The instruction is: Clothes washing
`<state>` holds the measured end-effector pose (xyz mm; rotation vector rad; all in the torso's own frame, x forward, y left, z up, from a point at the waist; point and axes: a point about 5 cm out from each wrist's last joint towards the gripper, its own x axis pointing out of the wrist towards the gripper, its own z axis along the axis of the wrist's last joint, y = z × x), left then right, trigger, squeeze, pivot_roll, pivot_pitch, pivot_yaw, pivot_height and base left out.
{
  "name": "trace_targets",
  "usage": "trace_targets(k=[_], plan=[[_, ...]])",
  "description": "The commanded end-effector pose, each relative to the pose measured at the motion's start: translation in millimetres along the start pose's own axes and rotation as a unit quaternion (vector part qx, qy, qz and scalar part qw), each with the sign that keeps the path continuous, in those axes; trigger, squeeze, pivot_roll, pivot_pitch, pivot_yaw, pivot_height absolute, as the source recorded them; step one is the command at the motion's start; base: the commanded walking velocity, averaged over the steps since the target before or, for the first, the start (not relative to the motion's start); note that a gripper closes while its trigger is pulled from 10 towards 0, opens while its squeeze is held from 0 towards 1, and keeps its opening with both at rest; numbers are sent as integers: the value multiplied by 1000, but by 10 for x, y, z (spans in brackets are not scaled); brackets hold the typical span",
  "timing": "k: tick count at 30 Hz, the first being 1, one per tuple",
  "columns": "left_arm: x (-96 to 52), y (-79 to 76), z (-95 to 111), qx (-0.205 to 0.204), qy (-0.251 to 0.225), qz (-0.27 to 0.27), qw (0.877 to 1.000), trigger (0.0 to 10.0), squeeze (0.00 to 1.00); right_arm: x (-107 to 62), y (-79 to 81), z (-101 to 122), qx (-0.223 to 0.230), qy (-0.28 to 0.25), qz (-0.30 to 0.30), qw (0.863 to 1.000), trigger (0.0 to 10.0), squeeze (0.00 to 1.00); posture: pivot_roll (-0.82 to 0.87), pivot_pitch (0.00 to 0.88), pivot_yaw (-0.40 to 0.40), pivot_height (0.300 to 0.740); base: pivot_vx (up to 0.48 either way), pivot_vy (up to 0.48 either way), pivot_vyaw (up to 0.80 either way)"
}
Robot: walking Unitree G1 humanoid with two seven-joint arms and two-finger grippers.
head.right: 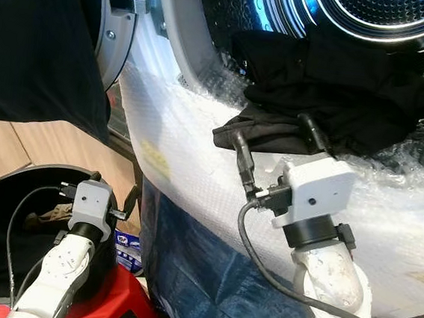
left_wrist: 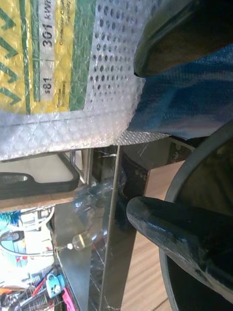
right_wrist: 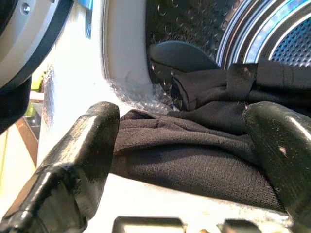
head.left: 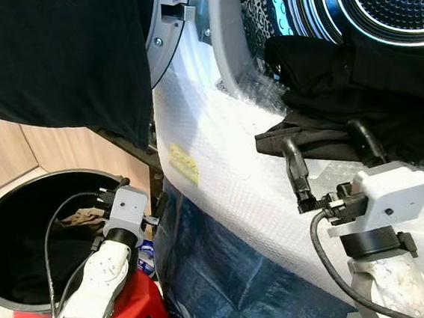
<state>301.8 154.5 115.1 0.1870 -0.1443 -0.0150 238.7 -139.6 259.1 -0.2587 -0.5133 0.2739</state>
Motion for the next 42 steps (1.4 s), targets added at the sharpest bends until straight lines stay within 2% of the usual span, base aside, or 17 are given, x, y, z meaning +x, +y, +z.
trace_targets(k=[1,8,15,24,26,29,38,42], plan=[[0,13,19,1,-4,0,1000,10000,0,-20,-2,47,-16,-11,-2,1000,10000,0,-7,113,-60,740,0,0,0],[-14,3,14,-1,-3,1,1000,10000,0,32,24,84,-65,-32,-25,997,10000,0,-3,108,-66,740,0,0,0],[-16,18,20,0,-4,5,1000,10000,0,46,83,73,-63,-36,-20,997,10000,0,6,107,-68,740,0,0,0],[-21,19,10,0,-2,5,1000,10000,0,2,203,63,-83,-38,-1,996,10000,0,-4,116,-70,740,0,0,0],[-16,3,14,-1,-3,5,1000,10000,0,28,288,42,-94,-43,5,995,10000,0,-4,116,-70,740,0,0,0],[-21,5,19,-2,-3,6,1000,10000,0,52,329,41,-94,-47,8,994,10000,0,4,119,-72,740,0,0,0],[-41,17,10,-1,-1,9,1000,10000,0,92,385,26,-87,-49,11,995,10000,0,13,122,-78,740,0,0,0],[-43,14,10,-2,-1,10,1000,10000,0,114,397,6,-98,-48,9,994,10000,0,14,119,-79,740,0,0,0]])
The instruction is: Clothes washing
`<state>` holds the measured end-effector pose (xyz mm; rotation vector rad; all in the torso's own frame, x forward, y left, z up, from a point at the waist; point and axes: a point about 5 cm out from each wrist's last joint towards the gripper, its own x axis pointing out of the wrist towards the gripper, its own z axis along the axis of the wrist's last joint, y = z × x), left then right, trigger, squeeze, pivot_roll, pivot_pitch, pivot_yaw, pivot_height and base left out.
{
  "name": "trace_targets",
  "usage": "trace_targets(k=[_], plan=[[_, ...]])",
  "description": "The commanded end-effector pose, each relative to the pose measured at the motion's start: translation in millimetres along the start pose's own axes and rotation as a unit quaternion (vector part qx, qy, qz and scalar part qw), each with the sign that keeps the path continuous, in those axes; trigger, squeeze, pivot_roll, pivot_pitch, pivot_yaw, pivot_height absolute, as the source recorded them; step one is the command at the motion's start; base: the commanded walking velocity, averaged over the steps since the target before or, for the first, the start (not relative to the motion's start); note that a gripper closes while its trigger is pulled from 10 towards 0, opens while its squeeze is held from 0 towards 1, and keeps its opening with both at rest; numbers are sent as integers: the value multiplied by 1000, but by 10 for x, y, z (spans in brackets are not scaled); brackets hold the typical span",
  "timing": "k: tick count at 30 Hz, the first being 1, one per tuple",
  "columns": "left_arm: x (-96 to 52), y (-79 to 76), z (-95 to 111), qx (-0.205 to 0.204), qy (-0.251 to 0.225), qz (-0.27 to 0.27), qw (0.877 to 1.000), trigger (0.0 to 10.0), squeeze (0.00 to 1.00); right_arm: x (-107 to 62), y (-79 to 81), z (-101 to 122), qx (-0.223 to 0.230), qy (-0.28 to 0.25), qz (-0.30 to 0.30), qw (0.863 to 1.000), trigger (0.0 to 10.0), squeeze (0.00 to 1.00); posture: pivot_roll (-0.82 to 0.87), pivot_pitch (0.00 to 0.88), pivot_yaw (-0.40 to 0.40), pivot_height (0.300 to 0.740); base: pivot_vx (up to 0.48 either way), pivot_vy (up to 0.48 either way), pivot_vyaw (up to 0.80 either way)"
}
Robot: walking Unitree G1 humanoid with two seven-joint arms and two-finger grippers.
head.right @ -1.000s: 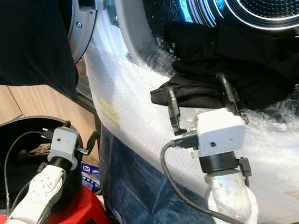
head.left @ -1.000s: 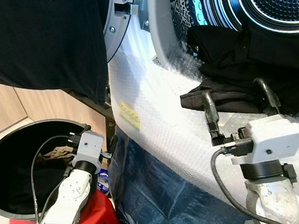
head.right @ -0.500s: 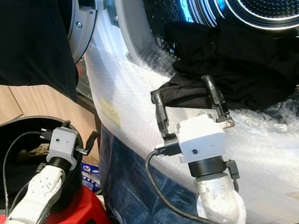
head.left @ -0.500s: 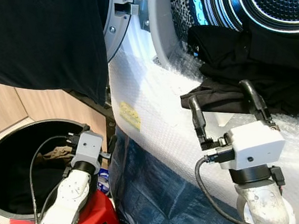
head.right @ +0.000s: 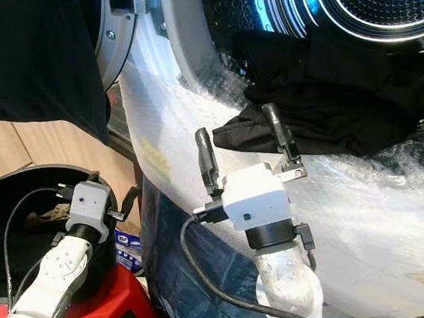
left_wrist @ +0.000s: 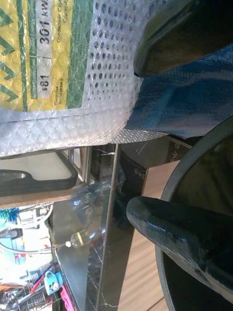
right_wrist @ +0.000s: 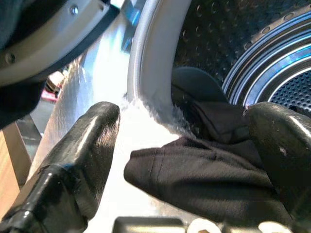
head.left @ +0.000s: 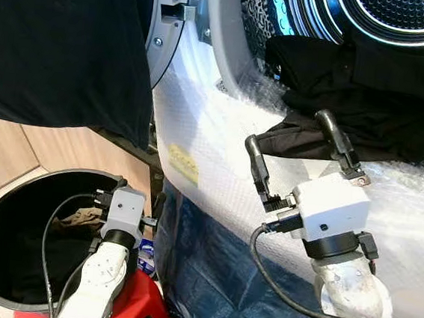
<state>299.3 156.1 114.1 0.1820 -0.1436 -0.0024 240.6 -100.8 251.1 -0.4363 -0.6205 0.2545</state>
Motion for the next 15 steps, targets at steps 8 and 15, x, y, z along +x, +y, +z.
trace_targets(k=[8,15], plan=[[-19,-15,20,-1,-4,1,1000,10000,0,101,61,-80,-17,3,-6,1000,10000,0,18,103,-79,740,0,0,0],[-34,-14,4,0,-3,3,1000,10000,0,122,122,-230,-20,34,-4,999,10000,0,17,76,-83,740,0,0,0]])
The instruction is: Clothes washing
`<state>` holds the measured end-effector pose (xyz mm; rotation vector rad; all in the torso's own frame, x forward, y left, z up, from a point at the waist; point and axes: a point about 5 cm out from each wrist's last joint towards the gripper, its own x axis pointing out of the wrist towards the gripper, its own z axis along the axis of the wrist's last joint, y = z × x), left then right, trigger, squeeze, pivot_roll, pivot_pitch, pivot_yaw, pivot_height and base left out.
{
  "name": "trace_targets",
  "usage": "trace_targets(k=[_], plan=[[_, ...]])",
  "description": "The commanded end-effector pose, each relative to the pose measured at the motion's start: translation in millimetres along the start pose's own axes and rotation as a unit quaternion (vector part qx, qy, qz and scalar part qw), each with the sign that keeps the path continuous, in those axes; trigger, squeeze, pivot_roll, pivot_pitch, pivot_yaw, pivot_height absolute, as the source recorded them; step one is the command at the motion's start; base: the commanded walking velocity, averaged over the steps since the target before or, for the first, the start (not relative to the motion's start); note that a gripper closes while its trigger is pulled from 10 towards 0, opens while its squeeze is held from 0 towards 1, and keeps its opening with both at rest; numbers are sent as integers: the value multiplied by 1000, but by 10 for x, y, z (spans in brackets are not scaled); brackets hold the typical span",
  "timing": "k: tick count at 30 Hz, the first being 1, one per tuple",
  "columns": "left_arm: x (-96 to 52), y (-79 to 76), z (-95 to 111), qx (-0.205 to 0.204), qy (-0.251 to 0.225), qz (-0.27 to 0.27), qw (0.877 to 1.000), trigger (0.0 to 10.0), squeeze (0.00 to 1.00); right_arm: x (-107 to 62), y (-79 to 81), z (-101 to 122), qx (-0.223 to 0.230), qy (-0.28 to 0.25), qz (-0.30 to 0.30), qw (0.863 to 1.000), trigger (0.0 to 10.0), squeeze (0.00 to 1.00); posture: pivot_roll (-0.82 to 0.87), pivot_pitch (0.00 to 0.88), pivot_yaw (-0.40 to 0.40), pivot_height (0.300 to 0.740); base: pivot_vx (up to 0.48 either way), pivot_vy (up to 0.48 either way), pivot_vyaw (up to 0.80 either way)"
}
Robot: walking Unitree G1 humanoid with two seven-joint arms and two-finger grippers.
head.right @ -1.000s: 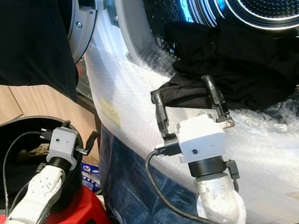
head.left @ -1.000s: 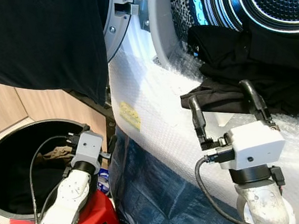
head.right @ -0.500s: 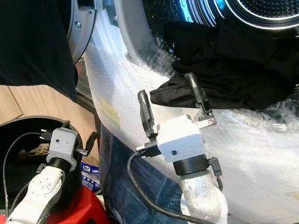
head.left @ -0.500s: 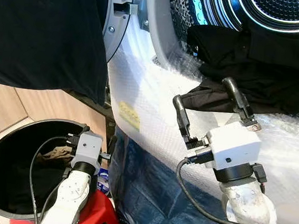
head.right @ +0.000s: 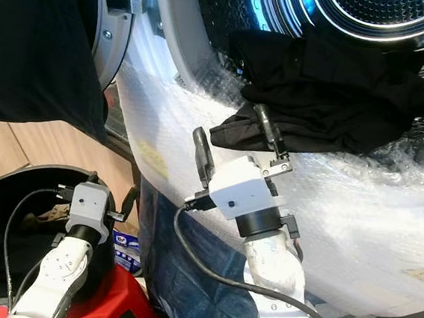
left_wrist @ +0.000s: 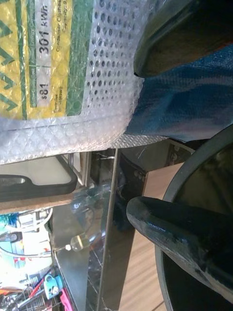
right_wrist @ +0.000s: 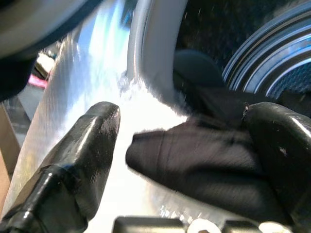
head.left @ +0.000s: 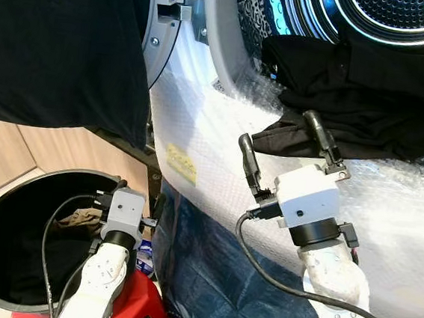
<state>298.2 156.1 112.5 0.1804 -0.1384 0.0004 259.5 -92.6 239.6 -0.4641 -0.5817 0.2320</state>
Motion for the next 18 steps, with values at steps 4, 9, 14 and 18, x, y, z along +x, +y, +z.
trace_targets(k=[4,9,14,18], plan=[[-17,-52,20,-1,-7,-4,1000,10000,0,14,22,-130,-14,25,-2,1000,0,0,23,54,-90,740,0,0,0],[-11,-65,36,-4,-11,-4,1000,10000,0,40,-3,-155,-18,28,-10,999,0,0,30,42,-91,740,0,0,0],[-18,-61,33,-2,-9,-7,1000,10000,0,62,-7,-161,-24,27,-9,999,0,0,28,43,-90,740,0,0,0],[-31,-73,11,-3,-6,-6,1000,10000,0,55,29,-199,-23,35,4,999,0,0,22,48,-89,740,0,0,0]])
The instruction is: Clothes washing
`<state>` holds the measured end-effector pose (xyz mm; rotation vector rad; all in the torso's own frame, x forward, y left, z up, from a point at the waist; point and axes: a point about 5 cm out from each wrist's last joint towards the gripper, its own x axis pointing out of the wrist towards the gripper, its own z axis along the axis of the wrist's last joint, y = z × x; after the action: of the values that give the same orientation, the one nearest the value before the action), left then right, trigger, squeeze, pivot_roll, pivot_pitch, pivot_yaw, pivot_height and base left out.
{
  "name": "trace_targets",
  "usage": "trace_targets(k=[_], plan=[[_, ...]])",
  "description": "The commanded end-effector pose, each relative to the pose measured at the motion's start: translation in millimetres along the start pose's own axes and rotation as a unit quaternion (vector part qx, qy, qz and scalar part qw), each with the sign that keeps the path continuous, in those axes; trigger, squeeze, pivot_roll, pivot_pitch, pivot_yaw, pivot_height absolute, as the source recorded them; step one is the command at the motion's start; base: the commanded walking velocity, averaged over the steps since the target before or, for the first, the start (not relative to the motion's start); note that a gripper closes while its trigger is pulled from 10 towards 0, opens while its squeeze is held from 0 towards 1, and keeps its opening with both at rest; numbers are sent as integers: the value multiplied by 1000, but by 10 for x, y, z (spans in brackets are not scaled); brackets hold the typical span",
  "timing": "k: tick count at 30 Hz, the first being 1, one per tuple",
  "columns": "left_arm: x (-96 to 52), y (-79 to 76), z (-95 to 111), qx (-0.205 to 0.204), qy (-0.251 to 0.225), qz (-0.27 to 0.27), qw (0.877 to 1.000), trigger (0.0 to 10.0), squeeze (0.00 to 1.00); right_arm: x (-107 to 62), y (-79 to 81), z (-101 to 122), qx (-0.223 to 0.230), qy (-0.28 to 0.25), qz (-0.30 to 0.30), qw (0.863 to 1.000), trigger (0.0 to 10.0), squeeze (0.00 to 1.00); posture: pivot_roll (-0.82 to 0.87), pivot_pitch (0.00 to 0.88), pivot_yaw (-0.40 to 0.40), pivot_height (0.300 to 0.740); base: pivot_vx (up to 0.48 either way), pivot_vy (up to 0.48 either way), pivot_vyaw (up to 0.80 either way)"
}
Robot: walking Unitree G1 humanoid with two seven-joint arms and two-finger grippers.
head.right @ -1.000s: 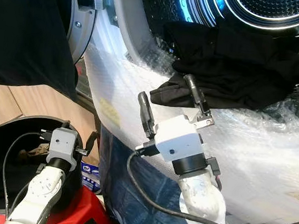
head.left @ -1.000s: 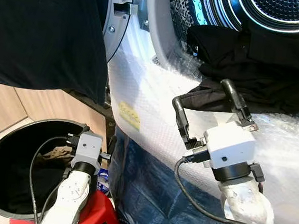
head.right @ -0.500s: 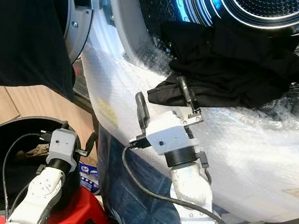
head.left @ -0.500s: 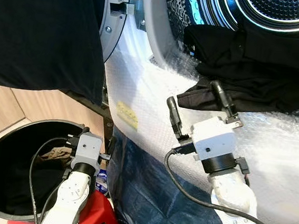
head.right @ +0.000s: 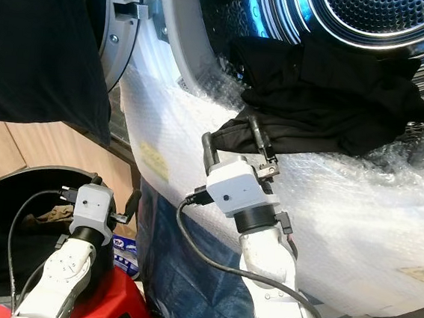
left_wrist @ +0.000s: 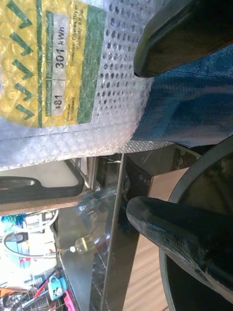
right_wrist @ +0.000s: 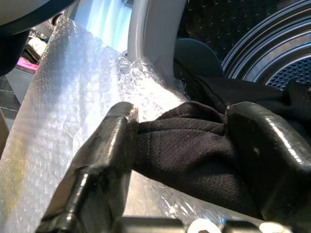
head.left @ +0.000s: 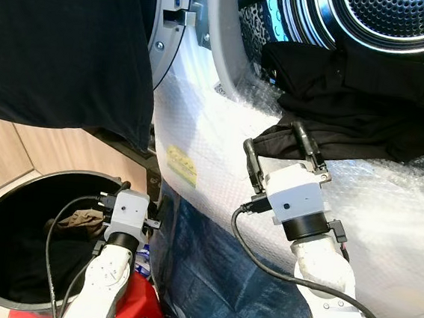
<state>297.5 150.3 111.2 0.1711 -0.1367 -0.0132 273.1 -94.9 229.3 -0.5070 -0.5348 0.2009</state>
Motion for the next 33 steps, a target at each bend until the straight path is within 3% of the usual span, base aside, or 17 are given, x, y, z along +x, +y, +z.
trace_targets(k=[1,9,20,21,22,23,24,25,33], plan=[[-24,-18,13,2,-6,0,1000,10000,0,3,15,-37,-2,8,8,1000,0,0,22,48,-89,740,0,0,0],[-36,-17,18,2,-4,-1,1000,10000,0,15,91,0,-14,-4,32,999,0,0,20,62,-82,740,0,0,0],[-33,-9,21,2,-5,3,1000,10000,0,73,47,57,-35,-27,21,999,0,0,26,71,-87,740,0,0,0],[-37,-3,16,2,-4,4,1000,10000,0,74,19,63,-31,-29,5,999,8157,0,28,68,-87,740,0,0,0],[-39,-1,14,2,-3,4,1000,10000,0,73,7,53,-28,-24,-3,999,8157,0,28,68,-87,740,0,0,0],[-39,-1,13,2,-3,4,1000,10000,0,69,0,31,-19,-15,-9,1000,10000,0,28,68,-87,740,0,0,0],[-39,0,12,3,-3,4,1000,10000,0,61,-3,6,-4,-7,-11,1000,10000,298,28,68,-87,740,0,0,0],[-36,1,14,3,-4,4,1000,10000,0,39,-13,-11,10,-5,-9,1000,10000,1000,28,69,-88,740,0,0,0],[-25,4,20,3,-5,4,1000,10000,0,-28,-36,-16,-4,-9,-5,1000,10000,1000,19,71,-85,740,0,0,0]])
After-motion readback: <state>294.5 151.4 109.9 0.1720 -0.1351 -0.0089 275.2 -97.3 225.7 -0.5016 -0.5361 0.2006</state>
